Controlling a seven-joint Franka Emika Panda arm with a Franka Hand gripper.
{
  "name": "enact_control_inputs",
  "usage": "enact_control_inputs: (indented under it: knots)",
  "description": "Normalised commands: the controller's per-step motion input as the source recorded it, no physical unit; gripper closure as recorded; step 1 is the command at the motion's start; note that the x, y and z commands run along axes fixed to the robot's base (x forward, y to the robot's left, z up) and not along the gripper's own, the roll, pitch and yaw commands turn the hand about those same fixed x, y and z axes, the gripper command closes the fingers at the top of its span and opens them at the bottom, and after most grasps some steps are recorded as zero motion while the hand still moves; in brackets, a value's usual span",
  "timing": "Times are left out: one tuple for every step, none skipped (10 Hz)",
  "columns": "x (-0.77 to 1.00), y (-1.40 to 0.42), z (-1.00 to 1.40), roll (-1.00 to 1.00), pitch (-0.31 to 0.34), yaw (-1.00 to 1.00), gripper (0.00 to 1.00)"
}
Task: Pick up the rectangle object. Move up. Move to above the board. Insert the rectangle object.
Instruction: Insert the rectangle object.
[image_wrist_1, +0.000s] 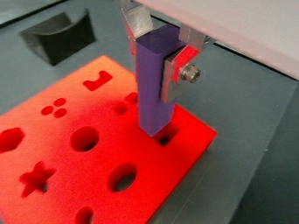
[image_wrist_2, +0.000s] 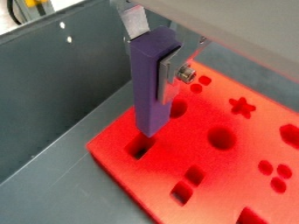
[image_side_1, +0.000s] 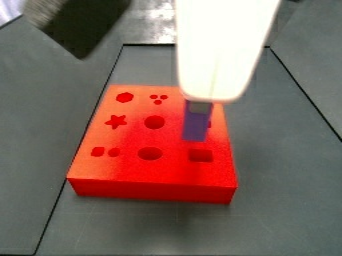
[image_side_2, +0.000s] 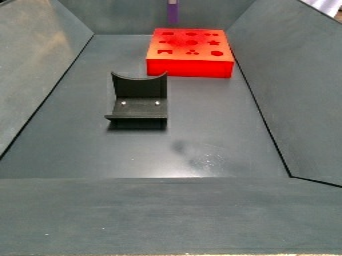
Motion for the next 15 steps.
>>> enact_control_inputs:
  knots:
    - [0.19, 0.00, -0.22, 0.05, 0.000, -0.23, 1.00]
    - [0.10, 0.00, -0.23, 0.05, 0.000, -0.15, 1.00]
    - [0.04, 0.00, -0.25, 0.04, 0.000, -0.10, 1.00]
    - [0.00, -0.04, -0.27, 0.05, 0.000, 0.00, 1.00]
    - [0.00, 0.00, -0.21, 0.10, -0.011, 0.00, 1.00]
    - [0.00, 0.00, -0.22, 0.09, -0.010, 0.11, 1.00]
    - [0.12, -0.08, -0.32, 0.00, -0.014, 0.04, 1.00]
    - [0.10, -0.22, -0.31, 0.00, -0.020, 0.11, 1.00]
    - [0.08, -0.23, -0.27, 0.00, -0.009, 0.14, 1.00]
    - [0.13, -0.18, -0.29, 0.00, 0.000, 0.12, 1.00]
    - [0.13, -0.11, -0.30, 0.00, 0.000, 0.10, 1.00]
    - [0.07, -0.08, -0.34, 0.00, -0.013, 0.11, 1.00]
    - [0.00, -0.04, -0.37, 0.00, -0.036, 0.17, 1.00]
    - [0.00, -0.03, -0.43, 0.00, -0.073, 0.14, 1.00]
    - [0.00, -0.07, -0.47, 0.00, -0.054, 0.10, 1.00]
